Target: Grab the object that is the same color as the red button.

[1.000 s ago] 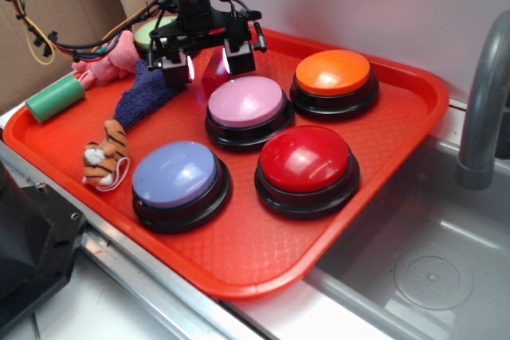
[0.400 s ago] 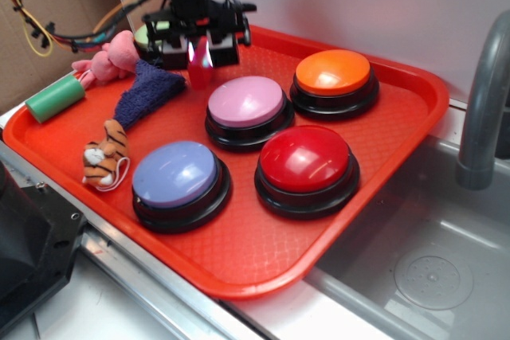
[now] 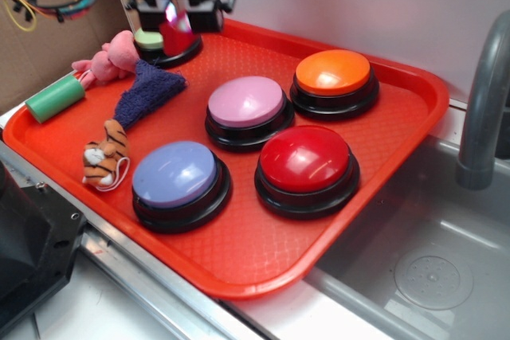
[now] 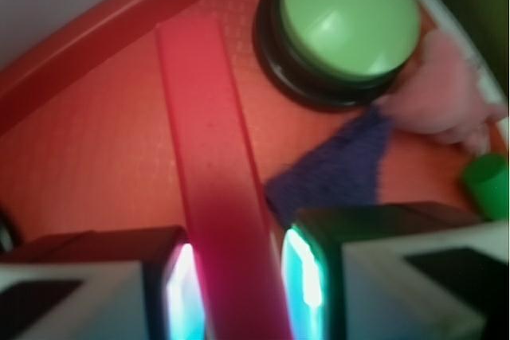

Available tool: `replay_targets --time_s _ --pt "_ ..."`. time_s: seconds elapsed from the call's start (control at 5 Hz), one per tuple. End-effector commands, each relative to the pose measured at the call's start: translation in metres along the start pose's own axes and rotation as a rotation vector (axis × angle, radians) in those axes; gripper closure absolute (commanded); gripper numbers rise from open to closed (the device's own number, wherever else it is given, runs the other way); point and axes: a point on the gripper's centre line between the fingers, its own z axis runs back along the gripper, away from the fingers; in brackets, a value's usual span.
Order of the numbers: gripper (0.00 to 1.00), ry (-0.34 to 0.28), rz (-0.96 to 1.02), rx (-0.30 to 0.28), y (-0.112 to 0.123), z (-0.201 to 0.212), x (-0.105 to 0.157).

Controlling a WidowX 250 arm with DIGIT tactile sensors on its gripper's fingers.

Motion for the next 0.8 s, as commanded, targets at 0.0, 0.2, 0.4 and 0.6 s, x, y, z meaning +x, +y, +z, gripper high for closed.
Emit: replay_targets --time_s 0.0,0.2,0.4,0.6 --pt "1.00 -0.097 -0.188 -0.087 0.044 0.061 -0.014" --pt "1.00 -0.106 -0.222 -0.104 0.051 0.068 -0.025" --pt "1.00 -0.100 -0.222 -0.127 0.054 0.072 -0.034" --pt "1.00 -0.112 -0.191 -0.121 0.058 0.075 -0.030"
